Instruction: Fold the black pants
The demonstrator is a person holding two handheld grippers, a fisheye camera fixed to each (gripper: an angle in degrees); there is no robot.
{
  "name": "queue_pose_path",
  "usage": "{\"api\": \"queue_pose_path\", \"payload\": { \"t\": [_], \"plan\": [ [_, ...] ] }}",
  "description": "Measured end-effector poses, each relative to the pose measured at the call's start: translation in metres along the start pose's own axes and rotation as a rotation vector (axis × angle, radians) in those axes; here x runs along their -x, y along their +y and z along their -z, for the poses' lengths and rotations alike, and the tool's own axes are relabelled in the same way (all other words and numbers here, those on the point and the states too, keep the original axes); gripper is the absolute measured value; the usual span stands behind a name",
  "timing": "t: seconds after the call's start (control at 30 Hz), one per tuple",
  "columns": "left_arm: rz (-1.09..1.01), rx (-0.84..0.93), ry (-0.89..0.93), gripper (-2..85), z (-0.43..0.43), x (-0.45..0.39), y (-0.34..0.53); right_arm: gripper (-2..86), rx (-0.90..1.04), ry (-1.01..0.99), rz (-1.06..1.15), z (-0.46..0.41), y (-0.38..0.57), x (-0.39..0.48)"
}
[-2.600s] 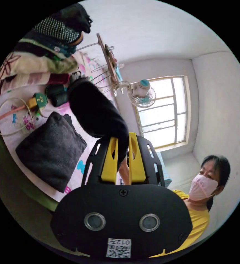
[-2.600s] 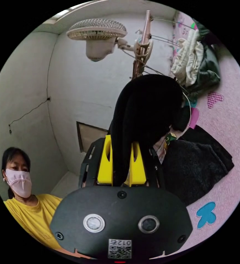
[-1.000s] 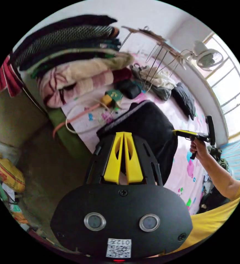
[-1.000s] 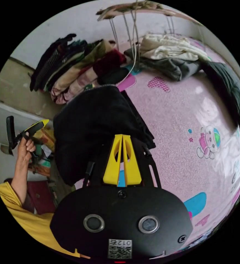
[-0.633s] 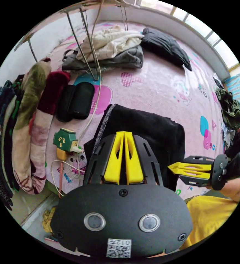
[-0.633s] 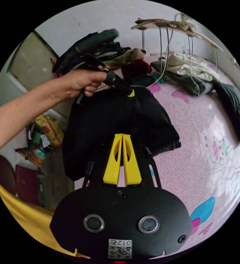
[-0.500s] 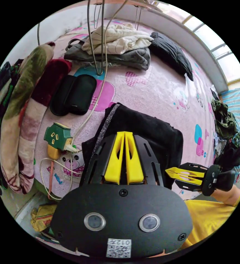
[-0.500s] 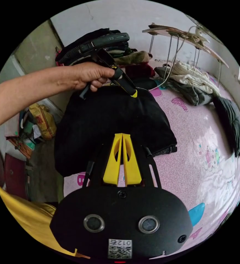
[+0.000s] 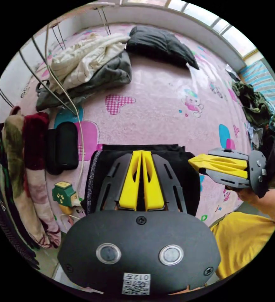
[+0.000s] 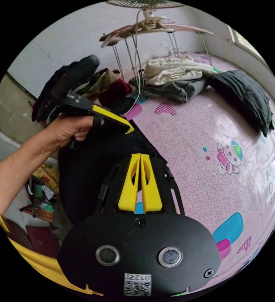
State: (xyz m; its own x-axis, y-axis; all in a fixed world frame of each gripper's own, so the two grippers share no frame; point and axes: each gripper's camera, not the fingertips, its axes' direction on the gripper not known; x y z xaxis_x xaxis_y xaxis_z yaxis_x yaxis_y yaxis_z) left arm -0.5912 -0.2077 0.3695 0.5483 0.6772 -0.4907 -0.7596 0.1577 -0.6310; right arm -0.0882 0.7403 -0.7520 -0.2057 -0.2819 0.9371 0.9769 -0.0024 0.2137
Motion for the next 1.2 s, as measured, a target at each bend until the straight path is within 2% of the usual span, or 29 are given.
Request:
{"api": "queue_pose_path", "payload": {
  "t": [0.07, 0.3, 0.4, 0.47, 0.57, 0.7, 0.87, 0.93, 0.97, 1.03, 1.1, 1.2],
  "plan": [
    [0.002, 0.066, -0.042, 0.0, -0.013, 0.0, -0.002, 0.6, 0.126, 0.049, 0.052, -0.023, 0.008, 0.004],
    [0.134, -0.046, 0.06, -0.1, -0.001, 0.023, 0.026, 0.5, 0.12, 0.131, 0.028, -0.015, 0.011, 0.018],
    [0.144, -0.167, 0.007, -0.1, 0.038, 0.023, 0.047, 0.5, 0.048, 0.215, 0.007, 0.006, 0.014, 0.033],
    [0.103, -0.25, 0.012, -0.1, 0.066, 0.02, 0.072, 0.6, -0.061, 0.095, 0.066, 0.027, 0.024, 0.056],
    [0.112, -0.222, -0.051, -0.1, 0.083, 0.019, 0.12, 0.6, -0.066, -0.085, 0.216, 0.028, 0.037, 0.097],
    [0.218, -0.122, -0.098, -0.1, 0.057, 0.049, 0.175, 0.6, 0.057, 0.015, 0.316, -0.004, 0.053, 0.124],
    [0.291, -0.208, 0.093, -0.1, 0.039, 0.085, 0.209, 0.6, 0.079, 0.079, 0.424, -0.017, 0.066, 0.134],
    [0.276, -0.222, 0.093, -0.1, 0.047, 0.086, 0.22, 0.6, 0.113, 0.107, 0.411, -0.014, 0.063, 0.141],
    [0.282, -0.211, 0.034, 0.0, 0.058, 0.084, 0.23, 0.6, 0.122, 0.11, 0.384, -0.007, 0.062, 0.146],
    [0.262, -0.194, -0.044, 0.0, 0.076, 0.075, 0.249, 0.6, 0.076, 0.033, 0.396, 0.008, 0.068, 0.16],
    [0.212, -0.203, -0.026, 0.0, 0.089, 0.061, 0.278, 0.6, 0.029, -0.057, 0.446, 0.017, 0.078, 0.182],
    [0.213, -0.146, -0.04, 0.0, 0.079, 0.058, 0.302, 0.6, 0.083, -0.16, 0.568, 0.004, 0.095, 0.226]
  ]
}}
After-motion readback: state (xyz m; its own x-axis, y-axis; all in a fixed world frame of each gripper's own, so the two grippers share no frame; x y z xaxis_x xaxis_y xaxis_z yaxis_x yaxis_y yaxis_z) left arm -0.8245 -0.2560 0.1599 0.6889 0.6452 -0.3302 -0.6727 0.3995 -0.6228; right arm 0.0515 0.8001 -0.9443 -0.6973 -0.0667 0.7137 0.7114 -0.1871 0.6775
